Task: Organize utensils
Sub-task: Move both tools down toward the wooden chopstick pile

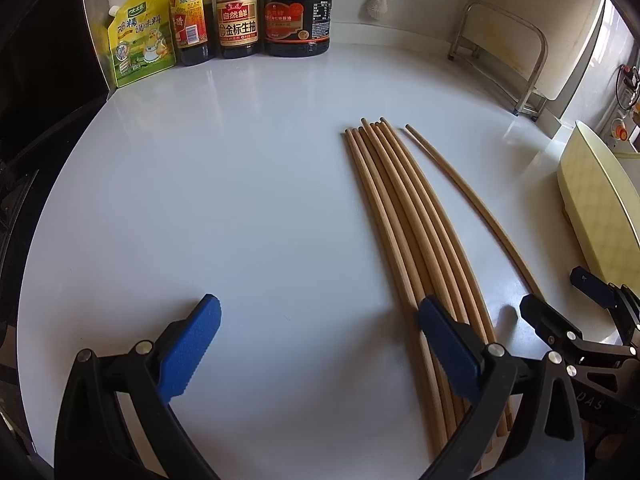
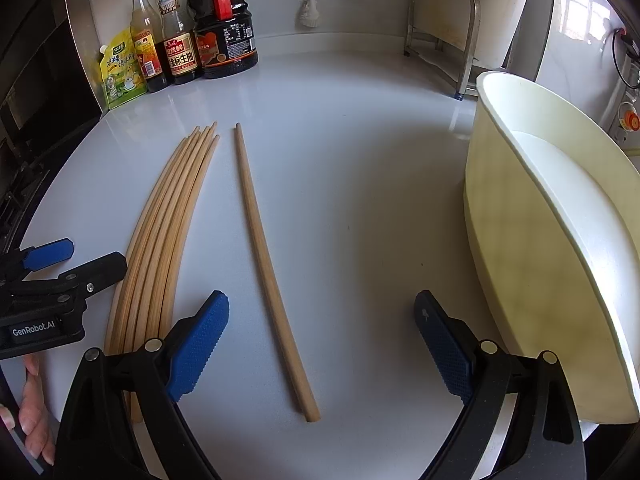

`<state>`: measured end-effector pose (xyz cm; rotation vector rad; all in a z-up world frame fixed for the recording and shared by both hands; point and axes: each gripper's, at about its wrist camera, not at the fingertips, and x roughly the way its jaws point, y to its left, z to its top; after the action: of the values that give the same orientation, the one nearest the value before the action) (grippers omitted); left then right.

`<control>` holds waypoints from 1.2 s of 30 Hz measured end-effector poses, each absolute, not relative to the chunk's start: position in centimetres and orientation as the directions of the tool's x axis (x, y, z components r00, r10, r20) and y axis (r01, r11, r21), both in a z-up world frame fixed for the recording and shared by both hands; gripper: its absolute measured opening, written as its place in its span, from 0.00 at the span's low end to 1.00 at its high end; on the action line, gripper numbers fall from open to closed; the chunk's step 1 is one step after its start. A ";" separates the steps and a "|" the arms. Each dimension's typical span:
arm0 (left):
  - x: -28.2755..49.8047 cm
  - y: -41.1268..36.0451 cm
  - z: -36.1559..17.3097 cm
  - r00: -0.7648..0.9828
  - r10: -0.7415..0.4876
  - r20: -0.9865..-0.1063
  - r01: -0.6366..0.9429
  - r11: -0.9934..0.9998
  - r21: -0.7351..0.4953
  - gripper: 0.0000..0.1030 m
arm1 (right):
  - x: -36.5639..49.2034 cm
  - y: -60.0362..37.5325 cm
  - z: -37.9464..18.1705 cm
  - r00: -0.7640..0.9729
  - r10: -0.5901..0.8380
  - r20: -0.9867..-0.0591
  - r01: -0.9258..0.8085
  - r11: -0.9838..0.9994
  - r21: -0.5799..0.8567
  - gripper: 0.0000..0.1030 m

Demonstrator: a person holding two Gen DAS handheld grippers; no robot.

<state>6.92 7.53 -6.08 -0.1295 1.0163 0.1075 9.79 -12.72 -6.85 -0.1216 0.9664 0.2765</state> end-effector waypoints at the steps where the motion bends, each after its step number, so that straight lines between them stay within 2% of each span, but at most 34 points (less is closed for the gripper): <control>1: 6.9 7.5 -6.1 0.522 0.030 -0.853 -0.150 0.987 -0.057 0.95 | 9.8 -12.7 -6.9 0.537 0.177 -0.825 -0.286 0.958 0.020 0.87; 16: 7.3 7.6 -6.0 0.506 0.028 -0.862 -0.152 0.987 -0.057 0.95 | 9.9 -12.5 -6.9 0.541 0.163 -0.825 -0.287 0.958 0.001 0.87; 21: 7.7 7.3 -6.3 0.487 0.080 -0.870 -0.148 0.989 0.008 0.95 | 9.9 -12.4 -6.9 0.541 0.162 -0.825 -0.287 0.958 -0.001 0.87; 36: 8.1 9.3 -6.2 0.522 0.098 -0.847 -0.185 0.983 -0.001 0.93 | 11.3 -9.9 -6.9 0.567 0.163 -0.807 -0.327 0.944 -0.040 0.87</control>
<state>8.13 9.30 -6.22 -0.0947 1.0081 0.1695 11.34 -9.93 -6.88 -0.1929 0.9249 0.2898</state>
